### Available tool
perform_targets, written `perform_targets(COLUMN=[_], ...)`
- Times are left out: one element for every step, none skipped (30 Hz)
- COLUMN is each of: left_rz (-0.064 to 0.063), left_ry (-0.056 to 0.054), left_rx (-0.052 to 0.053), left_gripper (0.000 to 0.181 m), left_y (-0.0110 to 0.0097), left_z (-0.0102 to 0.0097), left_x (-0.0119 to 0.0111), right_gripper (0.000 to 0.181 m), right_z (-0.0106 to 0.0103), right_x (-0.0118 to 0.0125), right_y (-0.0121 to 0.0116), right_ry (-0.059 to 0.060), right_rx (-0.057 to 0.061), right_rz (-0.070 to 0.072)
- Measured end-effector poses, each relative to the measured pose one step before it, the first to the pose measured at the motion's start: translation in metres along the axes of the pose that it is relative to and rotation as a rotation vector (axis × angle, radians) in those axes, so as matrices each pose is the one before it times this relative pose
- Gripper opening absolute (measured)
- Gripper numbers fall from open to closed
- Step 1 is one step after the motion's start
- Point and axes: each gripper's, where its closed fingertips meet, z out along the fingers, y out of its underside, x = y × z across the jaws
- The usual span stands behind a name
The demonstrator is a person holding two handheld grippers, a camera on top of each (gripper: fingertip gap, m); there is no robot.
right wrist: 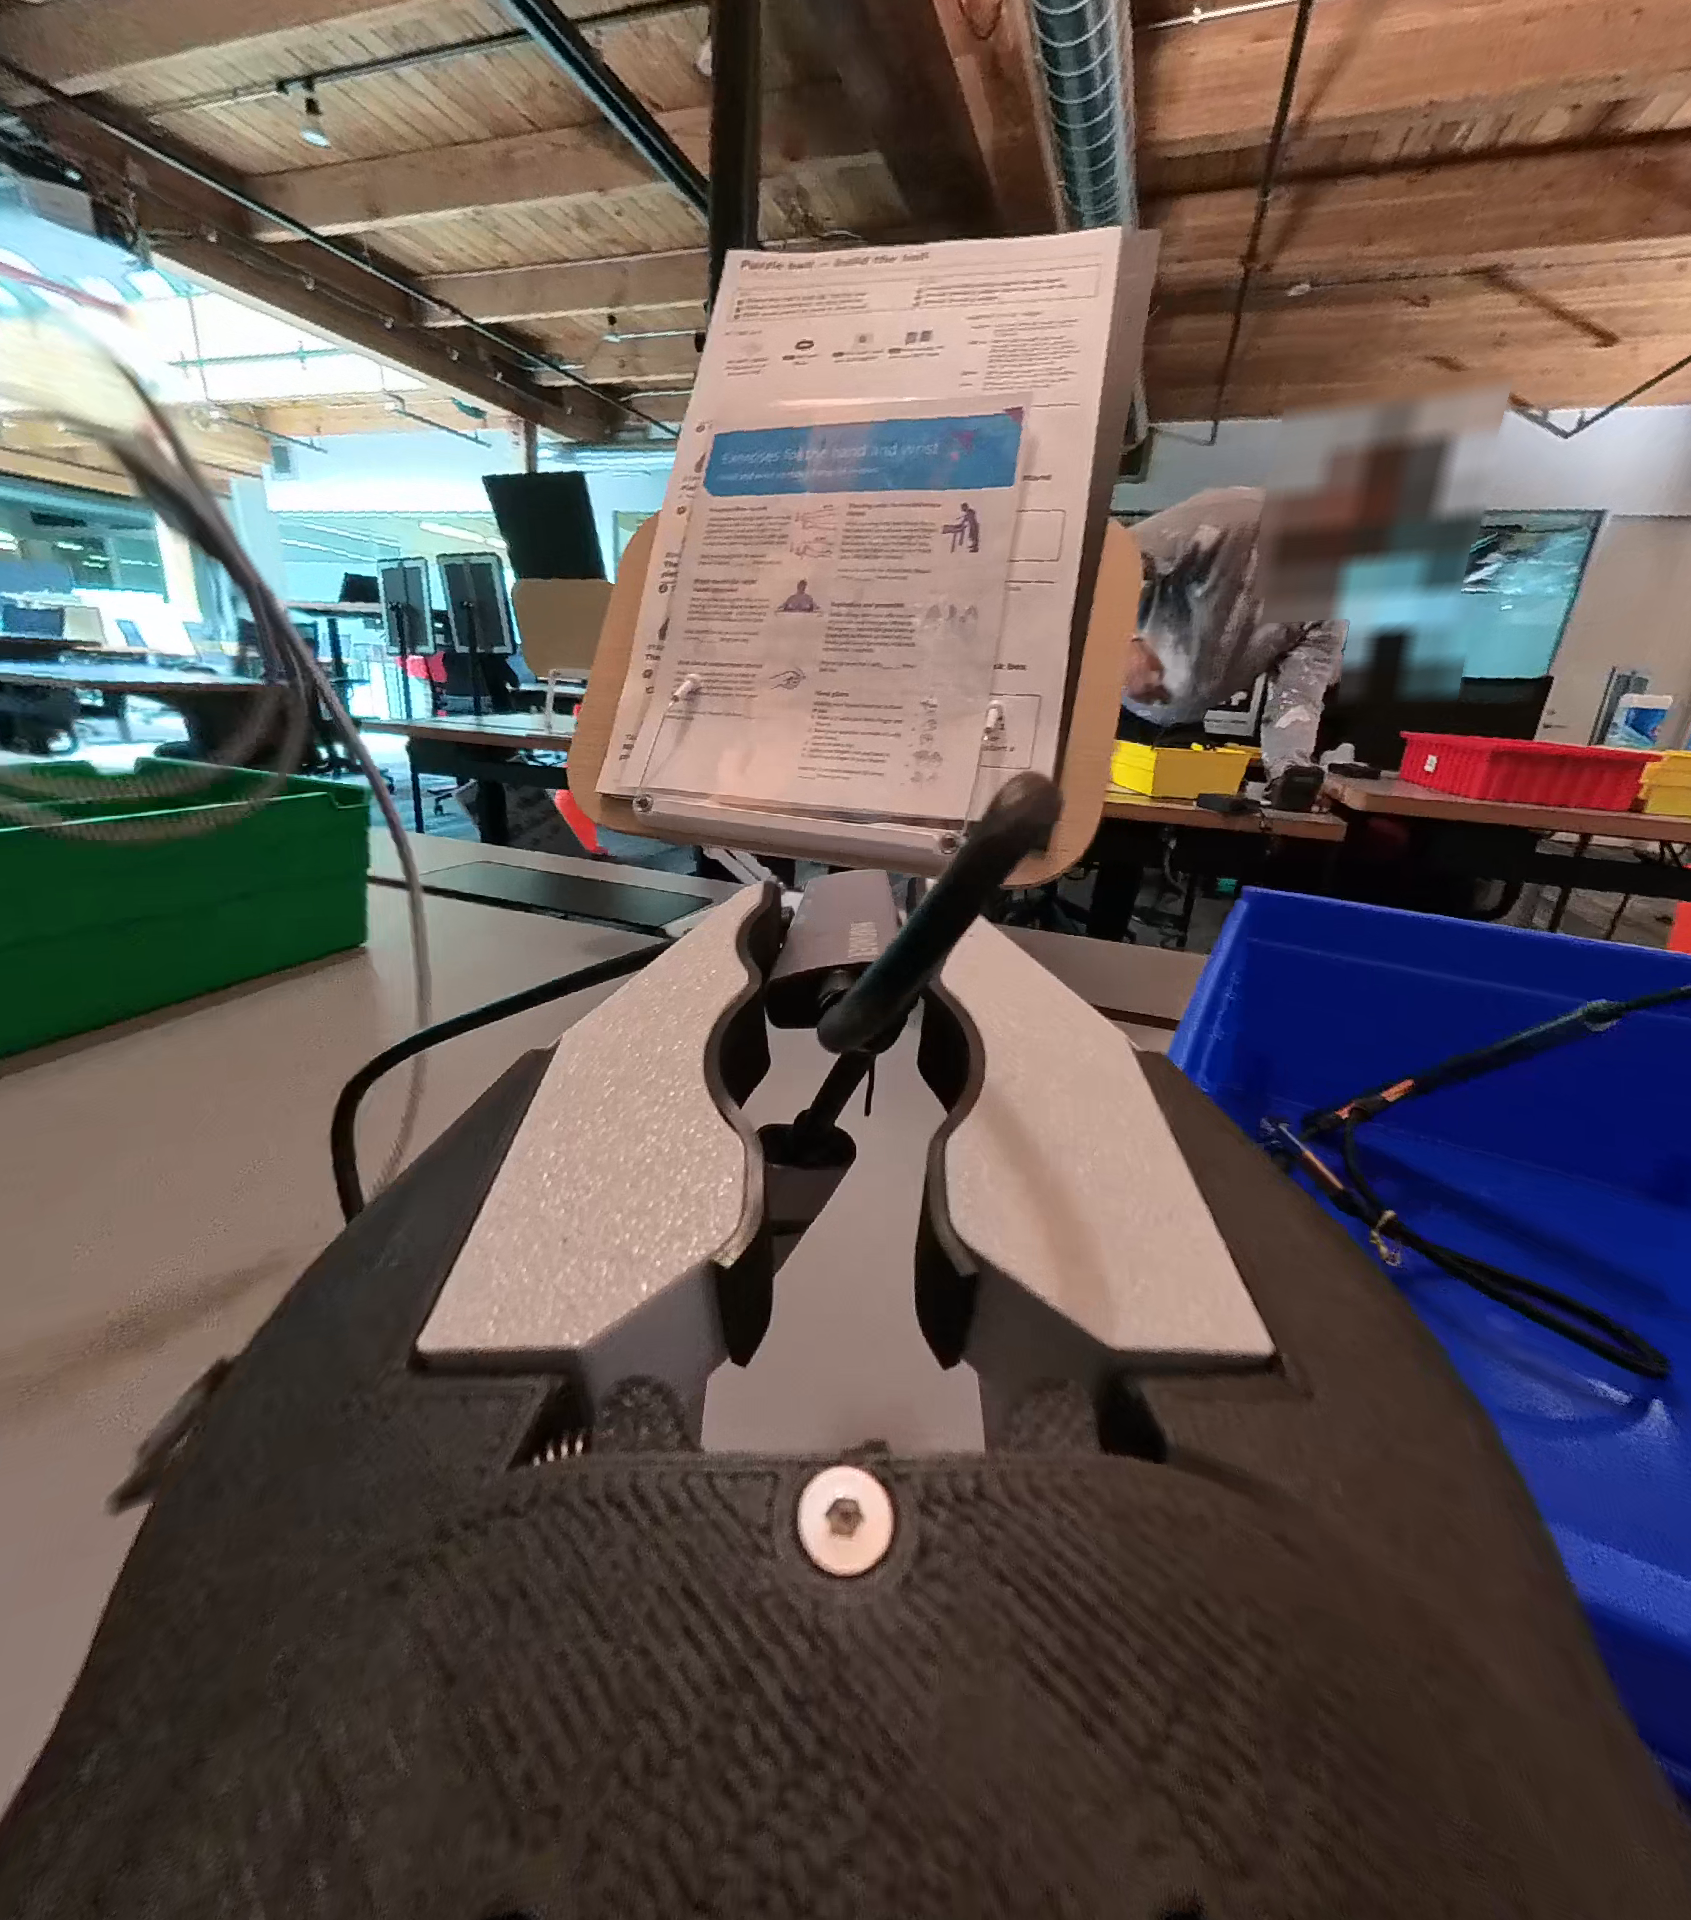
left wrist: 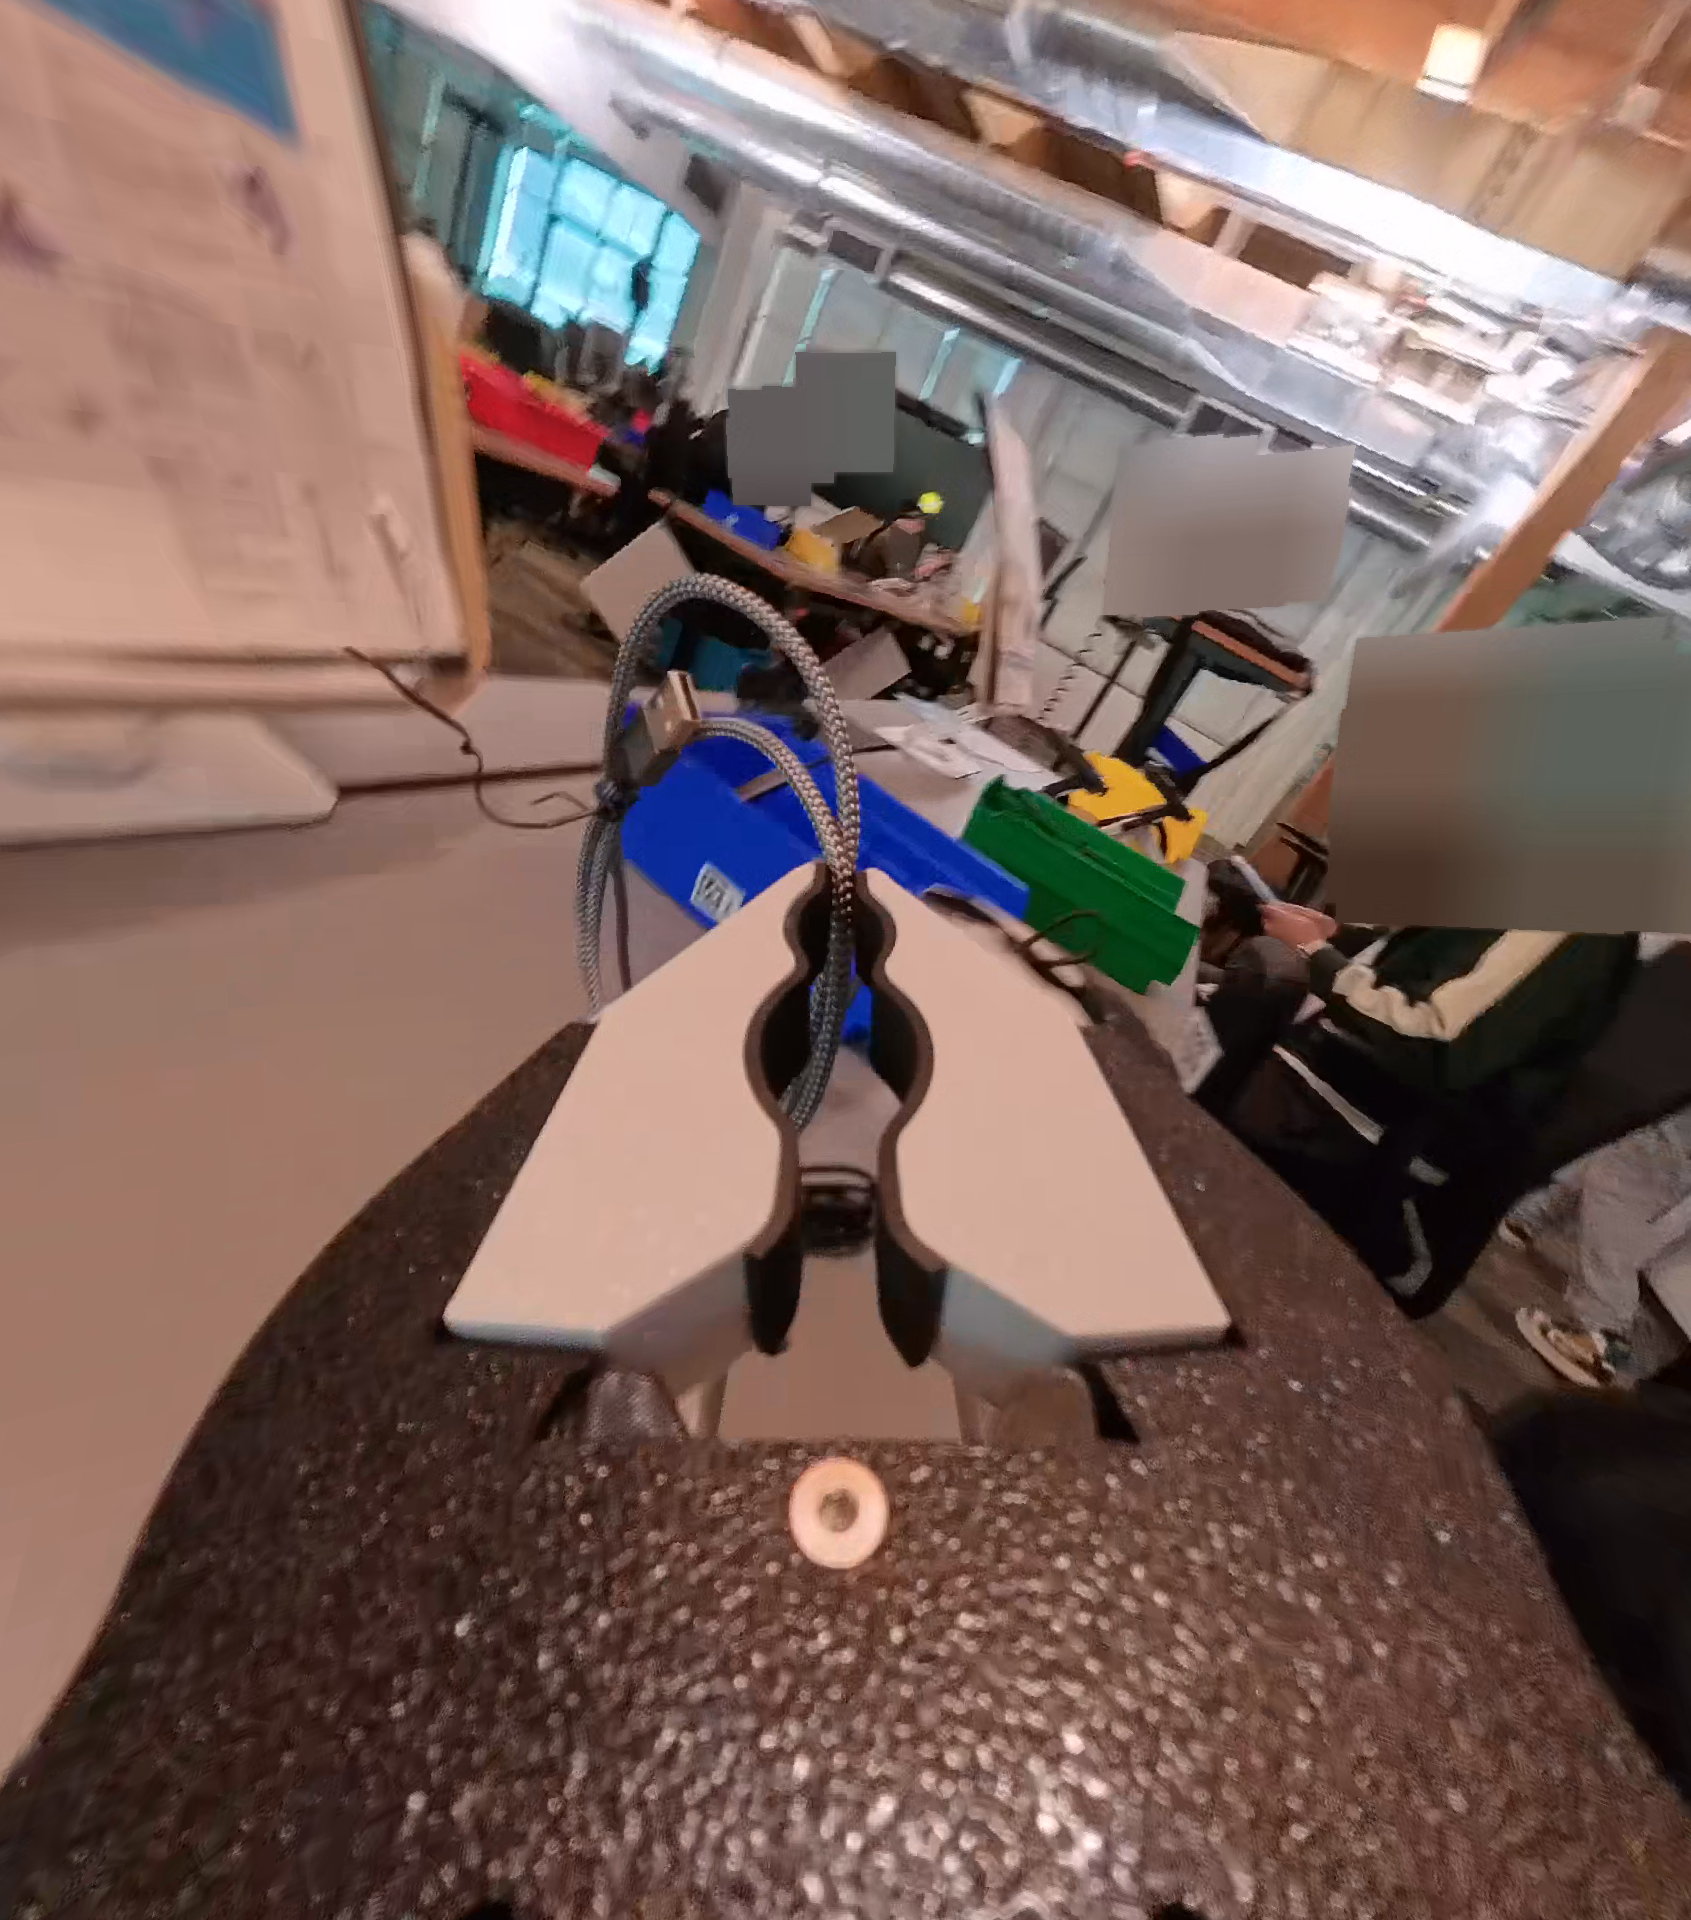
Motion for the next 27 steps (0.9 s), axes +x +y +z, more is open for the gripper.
perform_targets(left_rz=[-0.0301,-0.0055,0.0209,0.0427,0.0578,0.0633,0.0570,0.0495,0.0504,0.0517,0.0488,0.0476,0.0501,0.0579,0.0696,0.0802,0.1005,0.1216,0.1266,0.1229,0.1044,0.0838,0.0706,0.0649,0.0549,0.0365,0.0268], left_ry=[-0.0526,-0.0728,-0.0779,-0.0791,-0.0809,-0.0700,-0.0503,-0.0343,-0.0141,0.0031,0.0044,-0.0117,-0.0283,-0.0337,-0.0290,-0.0261,-0.0129,0.0021,0.0234,0.0621,0.0659,0.0478,0.0476,0.0477,0.0270,0.0285,0.0522], left_rx=[-0.0189,-0.0380,-0.0415,-0.0397,-0.0470,-0.0559,-0.0555,-0.0430,-0.0396,-0.0540,-0.0726,-0.0798,-0.0746,-0.0547,-0.0349,-0.0166,0.0085,0.0473,0.0724,0.0683,0.0510,0.0237,-0.0021,-0.0183,-0.0291,-0.0222,-0.0028], left_gripper=[0.001,0.001,0.001,0.004,0.008,0.011,0.014,0.017,0.020,0.023,0.027,0.040,0.042,0.043,0.045,0.046,0.048,0.049,0.051,0.053,0.054,0.053,0.051,0.051,0.050,0.046,0.045], left_y=[0.01565,0.01709,0.01574,0.01381,0.01313,0.01331,0.01262,0.00988,0.00879,0.01016,0.01252,0.01341,0.01271,0.00984,0.00636,0.00253,-0.00276,-0.00966,-0.01429,-0.01417,-0.01215,-0.00792,-0.00227,0.00262,0.00583,0.00487,0.00139], left_z=[0.00122,-0.00012,-0.00139,-0.00270,-0.00361,-0.00365,-0.00372,-0.00404,-0.00446,-0.00436,-0.00387,-0.00302,-0.00287,-0.00319,-0.00424,-0.00473,-0.00493,-0.00408,-0.00250,-0.00037,0.00307,0.00644,0.00828,0.00837,0.00748,0.00635,0.00516], left_x=[-0.01486,-0.01720,-0.01603,-0.01373,-0.01222,-0.00947,-0.00569,-0.00243,0.00122,0.00398,0.00424,0.00203,-0.00053,-0.00121,-0.00052,-0.00005,0.00221,0.00569,0.00983,0.01547,0.01446,0.00886,0.00595,0.00388,-0.00076,-0.00143,0.00204], right_gripper=[0.023,0.023,0.023,0.023,0.023,0.023,0.023,0.023,0.023,0.023,0.023,0.023,0.023,0.023,0.023,0.023,0.023,0.023,0.023,0.023,0.023,0.023,0.023,0.023,0.023,0.023,0.023], right_z=[-0.00092,-0.00055,-0.00047,-0.00020,0.00002,0.00033,0.00047,0.00062,0.00058,0.00044,0.00038,0.00036,0.00010,-0.00016,-0.00013,-0.00020,-0.00013,0.00017,0.00034,0.00041,0.00021,0.00003,-0.00006,-0.00010,-0.00011,-0.00008,0.00010], right_x=[0.00163,0.00090,0.00015,-0.00080,-0.00122,-0.00092,-0.00094,-0.00096,-0.00123,-0.00101,-0.00101,-0.00115,-0.00097,-0.00040,-0.00035,-0.00005,0.00018,0.00001,-0.00023,-0.00051,-0.00030,-0.00032,-0.00014,0.00001,0.00015,0.00007,-0.00028], right_y=[-0.00007,0.00047,0.00013,0.00012,0.00000,-0.00001,0.00006,0.00006,0.00020,0.00003,0.00040,0.00039,-0.00008,-0.00038,-0.00001,-0.00002,-0.00010,0.00009,0.00043,0.00052,0.00026,0.00021,0.00010,0.00005,0.00006,0.00029,0.00060], right_ry=[0.0035,0.0022,0.0026,-0.0021,-0.0041,-0.0025,-0.0031,-0.0034,-0.0049,-0.0032,-0.0034,-0.0047,-0.0036,-0.0010,-0.0008,-0.0006,0.0006,0.0002,-0.0016,-0.0020,-0.0008,-0.0006,-0.0005,-0.0006,0.0005,-0.0002,-0.0024], right_rx=[0.0001,-0.0017,0.0002,-0.0001,-0.0003,-0.0004,-0.0020,-0.0010,-0.0013,-0.0006,-0.0024,-0.0030,0.0003,0.0020,-0.0003,-0.0001,0.0012,-0.0003,-0.0022,-0.0021,-0.0008,-0.0002,-0.0008,0.0003,0.0001,-0.0005,-0.0022], right_rz=[0.0003,-0.0012,-0.0025,-0.0028,-0.0024,-0.0035,-0.0044,-0.0022,0.0001,-0.0022,-0.0043,-0.0033,-0.0006,-0.0004,-0.0009,0.0012,0.0015,0.0001,0.0011,0.0013,-0.0004,-0.0013,-0.0004,0.0000,0.0001,0.0012,0.0031])
